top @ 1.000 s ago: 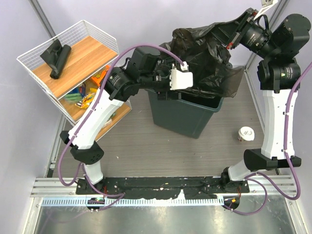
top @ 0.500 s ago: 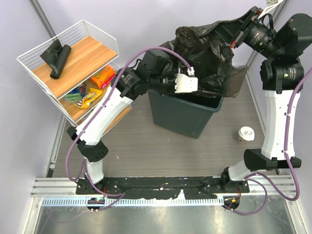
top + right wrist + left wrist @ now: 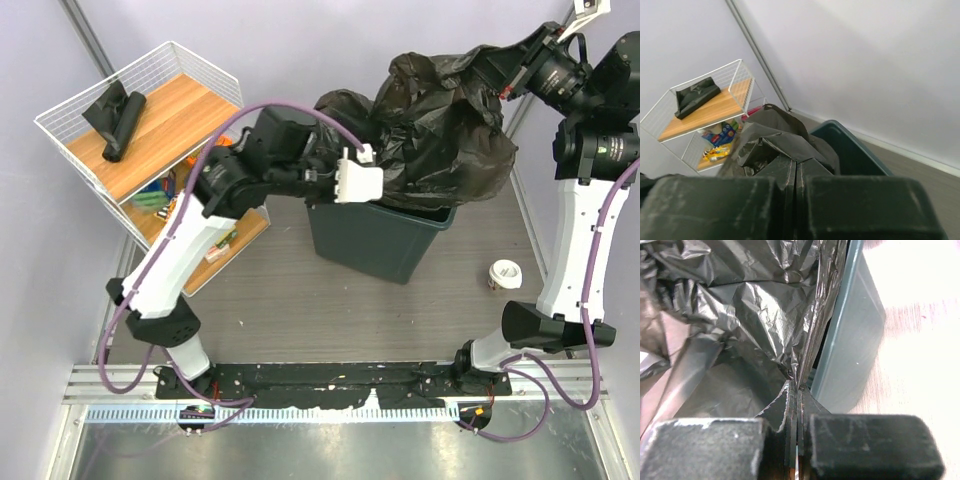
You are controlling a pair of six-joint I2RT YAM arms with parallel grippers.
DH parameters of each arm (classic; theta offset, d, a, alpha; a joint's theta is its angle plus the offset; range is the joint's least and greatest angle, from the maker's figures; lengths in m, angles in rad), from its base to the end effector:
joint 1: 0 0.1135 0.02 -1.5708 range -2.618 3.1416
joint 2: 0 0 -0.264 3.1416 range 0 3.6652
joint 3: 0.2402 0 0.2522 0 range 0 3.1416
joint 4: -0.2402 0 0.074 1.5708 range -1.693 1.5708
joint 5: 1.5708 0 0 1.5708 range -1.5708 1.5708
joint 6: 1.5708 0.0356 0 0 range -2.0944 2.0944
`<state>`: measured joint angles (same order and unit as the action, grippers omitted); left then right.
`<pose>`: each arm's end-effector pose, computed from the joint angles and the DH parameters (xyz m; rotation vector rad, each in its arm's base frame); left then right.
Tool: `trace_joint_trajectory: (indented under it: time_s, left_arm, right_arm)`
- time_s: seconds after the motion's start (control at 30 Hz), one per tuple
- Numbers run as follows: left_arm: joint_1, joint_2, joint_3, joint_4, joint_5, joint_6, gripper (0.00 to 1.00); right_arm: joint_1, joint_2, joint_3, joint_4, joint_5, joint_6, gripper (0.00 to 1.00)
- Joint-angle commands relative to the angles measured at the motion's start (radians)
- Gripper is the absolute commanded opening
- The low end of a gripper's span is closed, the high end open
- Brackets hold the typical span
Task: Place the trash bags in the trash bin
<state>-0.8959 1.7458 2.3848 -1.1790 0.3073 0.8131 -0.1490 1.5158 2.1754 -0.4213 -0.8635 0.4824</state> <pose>0.1911 -0.2561 0.5122 1.7022 1.2379 -0.3736 0.2579 -0.0113 0.5976 -0.3131 1.4378 0.8448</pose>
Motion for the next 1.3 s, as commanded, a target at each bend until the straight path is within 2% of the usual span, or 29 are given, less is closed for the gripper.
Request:
trace_joint_trajectory:
  time_s: [0.0, 0.2, 0.4, 0.83, 1.27]
  left_arm:
    - [-0.009, -0.107, 0.01, -0.059, 0.052, -0.025, 0.0]
    - [-0.014, -0.183, -0.145, -0.057, 0.013, -0.025, 0.0]
    - [-0.026, -0.207, -0.252, -0.024, -0.011, -0.06, 0.0]
    - [-0.162, -0.184, -0.429, 0.081, -0.206, -0.161, 0.0]
    - [-0.182, -0.23, -0.493, 0.025, -0.26, -0.152, 0.0]
  right_arm:
    - [-0.046, -0.046, -0.047, -0.011, -0.055, -0.031, 0.01]
    - [-0.078, -0.111, -0.176, -0.096, -0.058, -0.169, 0.01]
    - [-0.139, -0.102, -0.252, -0.165, -0.071, -0.312, 0.01]
    - [-0.192, -0.075, -0.39, -0.188, -0.037, -0.539, 0.01]
    - [-0.248, 0.007, -0.328, -0.188, 0.064, -0.703, 0.01]
